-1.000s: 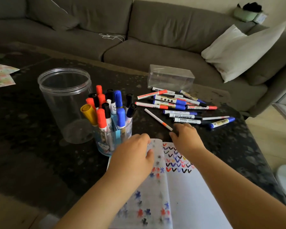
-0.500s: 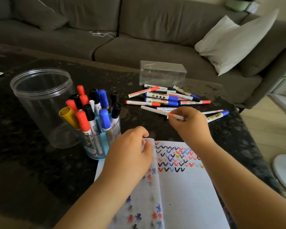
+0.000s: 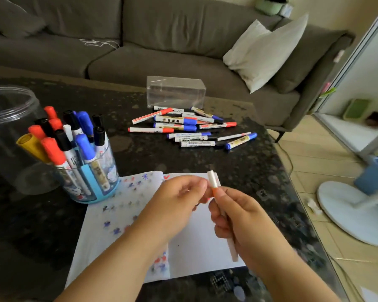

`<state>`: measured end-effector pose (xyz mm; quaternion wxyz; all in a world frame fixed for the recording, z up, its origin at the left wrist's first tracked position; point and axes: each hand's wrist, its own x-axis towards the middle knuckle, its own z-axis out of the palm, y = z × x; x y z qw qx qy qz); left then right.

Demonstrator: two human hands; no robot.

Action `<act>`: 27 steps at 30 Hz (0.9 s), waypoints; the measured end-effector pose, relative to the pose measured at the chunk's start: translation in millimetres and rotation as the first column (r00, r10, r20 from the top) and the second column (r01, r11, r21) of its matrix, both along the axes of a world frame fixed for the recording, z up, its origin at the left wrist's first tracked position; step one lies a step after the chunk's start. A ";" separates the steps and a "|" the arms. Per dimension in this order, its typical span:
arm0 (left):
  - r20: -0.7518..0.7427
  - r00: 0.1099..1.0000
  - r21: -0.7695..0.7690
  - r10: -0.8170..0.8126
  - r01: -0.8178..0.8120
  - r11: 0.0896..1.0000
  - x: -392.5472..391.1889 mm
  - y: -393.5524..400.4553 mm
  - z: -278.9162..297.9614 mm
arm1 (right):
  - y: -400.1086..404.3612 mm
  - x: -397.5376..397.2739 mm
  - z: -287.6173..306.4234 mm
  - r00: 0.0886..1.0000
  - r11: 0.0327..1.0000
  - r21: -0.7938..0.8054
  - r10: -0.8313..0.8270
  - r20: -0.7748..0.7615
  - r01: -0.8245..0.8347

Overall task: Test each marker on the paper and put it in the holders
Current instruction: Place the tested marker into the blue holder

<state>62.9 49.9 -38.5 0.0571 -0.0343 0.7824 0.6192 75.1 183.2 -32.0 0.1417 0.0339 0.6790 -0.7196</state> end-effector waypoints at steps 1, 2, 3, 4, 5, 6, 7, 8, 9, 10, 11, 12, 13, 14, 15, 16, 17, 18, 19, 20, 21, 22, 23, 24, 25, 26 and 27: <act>0.022 1.000 0.074 -0.004 0.003 0.997 -0.5 2.9 -2.0 | -1.0 -0.2 0.2 0.999 0.999 -0.020 0.036 0.018 -0.036; 0.031 0.999 0.146 -0.012 0.007 0.989 -1.3 5.2 -2.7 | -1.7 -0.8 0.5 0.997 0.997 -0.059 0.061 0.037 -0.058; 0.036 0.999 0.214 -0.021 0.013 0.977 -2.6 6.9 -2.2 | -2.6 -1.4 1.5 0.995 0.992 -0.109 0.076 0.060 -0.069; 0.043 0.999 0.290 -0.031 0.017 0.957 -4.0 7.9 -1.1 | -3.2 -2.3 1.7 0.993 0.985 -0.157 0.087 0.080 -0.073; 0.055 0.998 0.367 -0.041 0.018 0.930 -5.6 8.8 -0.3 | -3.4 -3.2 1.4 0.991 0.978 -0.191 0.098 0.091 -0.079; 0.071 0.996 0.441 -0.049 0.012 0.897 -6.4 10.0 1.4 | -3.0 -4.4 0.1 0.991 0.975 -0.203 0.106 0.087 -0.087; 0.085 0.995 0.486 -0.048 0.000 0.874 -6.7 11.4 2.7 | -2.8 -5.3 -1.3 0.991 0.976 -0.196 0.110 0.074 -0.093; 0.097 0.995 0.502 -0.039 -0.015 0.864 -7.2 12.8 2.5 | -2.8 -6.1 -2.7 0.993 0.980 -0.176 0.107 0.054 -0.096; 0.108 0.994 0.499 -0.025 -0.033 0.866 -6.9 14.7 2.4 | -3.0 -6.8 -4.0 0.995 0.985 -0.147 0.097 0.034 -0.091; 0.127 0.992 0.490 -0.007 -0.057 0.870 -6.9 16.5 1.2 | -3.5 -6.7 -5.3 0.997 0.991 -0.111 0.081 0.015 -0.079; 0.150 0.989 0.480 0.011 -0.083 0.873 -6.9 17.6 -0.3 | -3.5 -6.5 -7.2 0.998 0.996 -0.061 0.065 -0.008 -0.065; 0.175 0.984 0.475 0.031 -0.112 0.873 -7.0 18.5 -1.6 | -3.4 -6.3 -9.7 0.998 0.999 0.014 0.052 -0.038 -0.052; 0.198 0.979 0.472 0.054 -0.144 0.870 -7.1 19.1 -3.2 | -3.4 -6.4 -11.6 0.996 0.993 0.108 0.051 -0.077 -0.043; 0.219 0.972 0.472 0.080 -0.177 0.863 -6.4 19.9 -4.6 | -3.2 -6.7 -13.7 0.991 0.977 0.210 0.064 -0.117 -0.039; 0.238 0.966 0.473 0.107 -0.211 0.856 -5.6 21.2 -6.3 | -3.1 -7.7 -15.5 0.986 0.951 0.307 0.080 -0.145 -0.032; 0.257 0.957 0.472 0.132 -0.244 0.847 -4.4 23.2 -7.1 | -3.2 -8.3 -16.4 0.982 0.921 0.389 0.093 -0.163 -0.023; 0.278 0.947 0.468 0.161 -0.280 0.839 -3.7 24.9 -8.6 | -3.4 -8.6 -17.0 0.977 0.888 0.460 0.107 -0.183 -0.012; 0.302 0.933 0.463 0.196 -0.323 0.825 -4.2 25.2 -9.6 | -3.7 -7.9 -17.6 0.968 0.845 0.534 0.130 -0.217 0.006; 0.322 0.914 0.458 0.248 -0.380 0.804 -5.9 22.7 -10.9 | -3.8 -6.7 -18.6 0.951 0.785 0.619 0.164 -0.263 0.036; 0.334 0.889 0.458 0.313 -0.443 0.771 -9.2 17.7 -11.8 | -3.2 -4.2 -20.2 0.929 0.711 0.699 0.204 -0.308 0.076; 0.333 0.864 0.464 0.377 -0.498 0.733 -13.3 10.0 -12.2 | -2.1 -1.4 -20.0 0.913 0.657 0.746 0.227 -0.338 0.113; 0.320 0.849 0.466 0.422 -0.528 0.710 -16.9 1.2 -11.6 | -0.1 0.9 -19.0 0.910 0.641 0.757 0.226 -0.347 0.129; 0.296 0.848 0.451 0.441 -0.531 0.718 -18.7 -7.0 -10.1 | 2.9 2.1 -16.8 0.915 0.650 0.749 0.212 -0.342 0.130; 0.268 0.859 0.428 0.436 -0.511 0.745 -18.6 -13.4 -9.2 | 5.9 1.9 -14.5 0.928 0.670 0.733 0.192 -0.320 0.115; 0.242 0.874 0.396 0.422 -0.486 0.779 -18.0 -17.4 -9.9 | 8.2 0.2 -11.5 0.944 0.701 0.708 0.168 -0.286 0.089; 0.223 0.885 0.356 0.409 -0.465 0.811 -16.6 -18.3 -11.1 | 10.4 -2.4 -9.1 0.960 0.748 0.661 0.140 -0.242 0.057; 0.208 0.892 0.302 0.402 -0.450 0.841 -14.5 -18.0 -12.9 | 12.0 -6.0 -8.2 0.974 0.810 0.586 0.110 -0.198 0.027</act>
